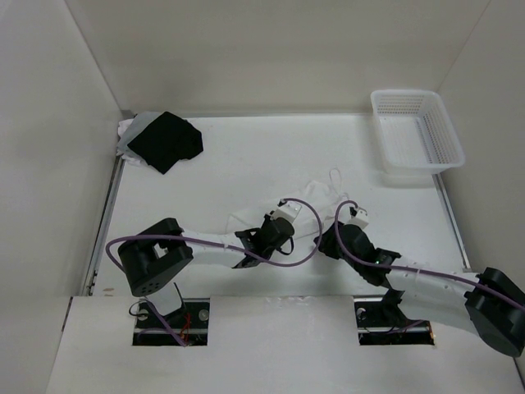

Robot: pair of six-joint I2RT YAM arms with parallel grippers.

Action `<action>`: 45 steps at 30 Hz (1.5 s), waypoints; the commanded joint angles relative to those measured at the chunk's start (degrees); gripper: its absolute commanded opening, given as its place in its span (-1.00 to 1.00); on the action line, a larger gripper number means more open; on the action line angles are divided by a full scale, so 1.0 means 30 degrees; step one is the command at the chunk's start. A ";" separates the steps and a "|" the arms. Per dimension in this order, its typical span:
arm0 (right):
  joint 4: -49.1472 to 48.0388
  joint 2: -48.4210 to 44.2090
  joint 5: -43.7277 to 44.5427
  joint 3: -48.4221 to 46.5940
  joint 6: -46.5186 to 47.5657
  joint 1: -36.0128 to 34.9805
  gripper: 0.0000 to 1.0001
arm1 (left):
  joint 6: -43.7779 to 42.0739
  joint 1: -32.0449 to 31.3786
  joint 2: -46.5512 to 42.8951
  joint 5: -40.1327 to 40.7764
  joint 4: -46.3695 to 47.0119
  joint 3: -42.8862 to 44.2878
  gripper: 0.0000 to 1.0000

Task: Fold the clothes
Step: Move the tank top to the center of the board, then flatten the tank top out

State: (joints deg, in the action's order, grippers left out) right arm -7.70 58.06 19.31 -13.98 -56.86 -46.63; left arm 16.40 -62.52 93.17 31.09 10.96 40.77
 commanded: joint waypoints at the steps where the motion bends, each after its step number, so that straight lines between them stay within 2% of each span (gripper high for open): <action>1: -0.1006 -0.0282 -0.0021 0.0147 -0.0236 -0.0203 -0.35 | -0.0019 0.0113 -0.0175 0.0301 0.0185 0.0560 -0.68; 5: -0.1006 -0.0048 -0.0021 0.0031 -0.0236 -0.0203 -0.23 | 0.0011 0.0143 -0.0439 0.0154 0.0155 0.0325 -0.67; 6: -0.1006 0.0068 -0.0021 0.0001 -0.0236 -0.0203 -0.19 | -0.0076 0.0172 -0.0527 0.0096 0.0155 0.0267 -0.57; 9: -0.1006 0.0332 -0.0050 -0.0145 -0.0265 -0.0203 -0.14 | -0.0077 0.0231 -0.0761 -0.0196 0.0155 0.0149 -0.43; 11: -0.1181 0.0653 -0.0050 -0.0233 -0.0265 -0.0203 -0.14 | -0.0019 0.0318 -0.0908 -0.0518 0.0155 0.0062 -0.42; 14: -0.1737 0.1269 -0.0050 -0.0438 -0.0265 -0.0144 -0.14 | 0.0157 0.0552 -0.0996 -0.1251 0.0155 -0.0027 -0.54; 17: -0.2700 0.2378 -0.0021 -0.0818 -0.0265 0.0118 -0.15 | 0.0361 0.0815 -0.1200 -0.1225 0.0155 -0.0173 -0.81; 21: -0.4049 0.3844 0.0008 -0.1199 -0.0352 0.0441 -0.19 | 0.1150 0.1547 -0.2515 -0.0872 -0.0079 -0.0553 -0.91; 25: -0.5865 0.6011 -0.0021 -0.1755 -0.1024 0.0968 -0.36 | 0.2468 0.3448 -0.6027 -0.1309 -0.0138 -0.1519 -0.92; 31: -0.6104 0.9701 -0.0458 -0.4795 -0.0124 0.2283 -0.93 | 0.4459 0.6611 -0.9575 -0.3504 -0.0430 -0.2865 -0.92; 33: -0.6046 1.0641 -0.0723 -0.6290 0.0668 0.3191 -0.97 | 0.5397 0.7668 -1.0397 -0.4238 -0.0519 -0.3481 -0.92; 37: -0.4030 1.2603 -0.1045 -1.1615 0.2923 0.6294 -1.00 | 0.7243 0.9952 -1.2037 -0.5732 -0.0694 -0.5120 -0.92; 39: -0.2568 1.3425 -0.1773 -1.4195 0.3919 0.7147 -0.91 | 0.7976 1.0890 -1.2741 -0.6318 -0.0811 -0.5824 -0.92; 41: -0.0749 1.3722 -0.2188 -1.6019 0.4653 0.7384 -0.58 | 0.8825 1.1741 -1.3445 -0.6875 -0.0929 -0.6499 -0.92; 42: -0.0104 1.3490 -0.2044 -1.6227 0.5092 0.7385 -0.34 | 0.9322 1.2121 -1.3825 -0.7110 -0.0987 -0.6908 -0.92; 43: 0.0047 1.3168 -0.1810 -1.5910 0.5357 0.7356 -0.19 | 0.9646 1.2357 -1.4119 -0.7257 -0.0988 -0.7260 -0.92; 44: -0.0009 1.2556 -0.1808 -1.5037 0.5447 0.7095 -0.07 | 1.0026 1.2650 -1.4411 -0.7345 -0.0959 -0.7640 -0.92; 45: -0.0126 1.1999 -0.1866 -1.4245 0.5535 0.6744 -0.04 | 1.0233 1.2769 -1.4559 -0.7462 -0.0842 -0.7963 -0.92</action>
State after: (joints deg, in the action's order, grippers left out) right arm -13.72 97.51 14.55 -60.53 -44.60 -23.94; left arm 41.63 -25.74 52.07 12.27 7.05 19.42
